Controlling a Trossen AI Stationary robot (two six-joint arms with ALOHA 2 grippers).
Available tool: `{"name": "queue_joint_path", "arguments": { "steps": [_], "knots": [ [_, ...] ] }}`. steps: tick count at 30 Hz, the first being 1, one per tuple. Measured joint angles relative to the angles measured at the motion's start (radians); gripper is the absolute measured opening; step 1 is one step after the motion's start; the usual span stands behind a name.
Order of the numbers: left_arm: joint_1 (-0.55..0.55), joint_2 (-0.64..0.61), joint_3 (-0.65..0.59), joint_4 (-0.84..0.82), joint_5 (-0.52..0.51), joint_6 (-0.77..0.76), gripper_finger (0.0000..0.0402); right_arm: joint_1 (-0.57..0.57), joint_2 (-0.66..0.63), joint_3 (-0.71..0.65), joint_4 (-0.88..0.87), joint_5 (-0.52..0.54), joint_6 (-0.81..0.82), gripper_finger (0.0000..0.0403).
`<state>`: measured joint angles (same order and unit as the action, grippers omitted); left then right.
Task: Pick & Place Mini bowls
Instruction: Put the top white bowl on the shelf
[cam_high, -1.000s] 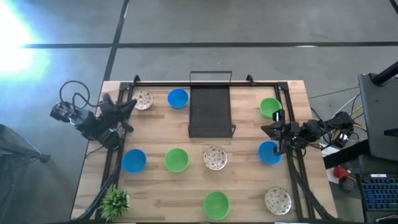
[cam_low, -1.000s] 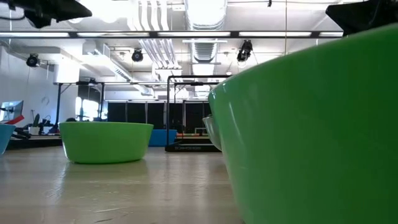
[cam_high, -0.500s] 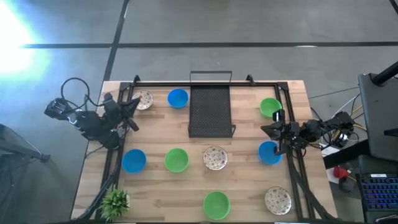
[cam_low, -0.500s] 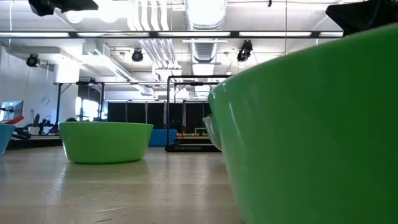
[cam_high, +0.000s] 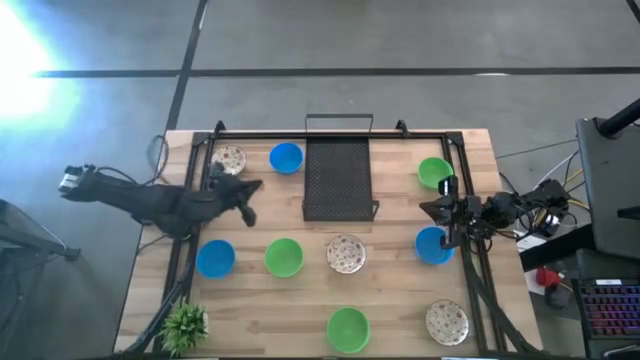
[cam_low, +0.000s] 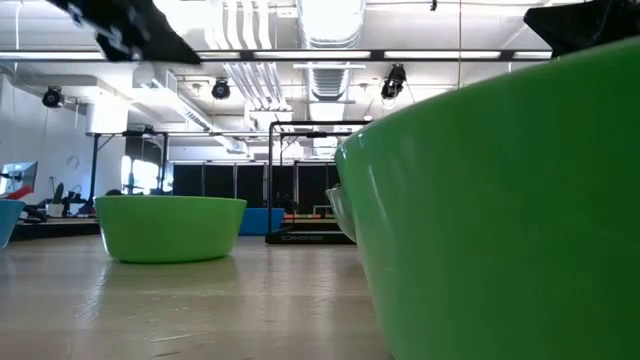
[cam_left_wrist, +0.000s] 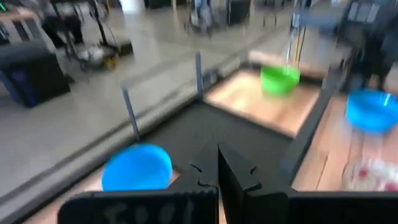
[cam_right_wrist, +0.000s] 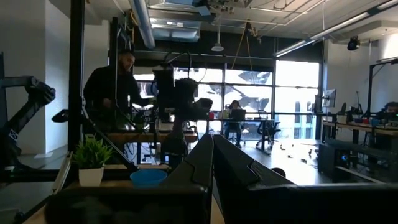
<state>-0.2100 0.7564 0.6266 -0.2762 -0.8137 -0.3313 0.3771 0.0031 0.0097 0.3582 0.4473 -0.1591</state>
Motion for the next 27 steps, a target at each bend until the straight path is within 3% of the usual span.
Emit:
{"name": "queue_joint_path", "arguments": {
  "steps": [7, 15, 21, 27],
  "knots": [
    [0.197, 0.068, 0.009, -0.076, 0.238, -0.043, 0.0, 0.0, 0.0, 0.0, 0.0, -0.002, 0.002, 0.0008],
    [0.342, 0.078, 0.017, -0.123, 0.29, -0.071, 0.0, 0.0, 0.0, 0.0, 0.0, -0.002, 0.002, 0.0008],
    [0.467, 0.093, 0.017, -0.152, 0.444, -0.089, 0.0, 0.0, 0.0, 0.0, 0.0, -0.001, -0.001, 0.0008],
    [0.579, 0.126, 0.017, -0.151, 0.527, -0.09, 0.0, 0.0, 0.0, 0.0, 0.0, 0.001, -0.021, 0.0008]
  ]
}}
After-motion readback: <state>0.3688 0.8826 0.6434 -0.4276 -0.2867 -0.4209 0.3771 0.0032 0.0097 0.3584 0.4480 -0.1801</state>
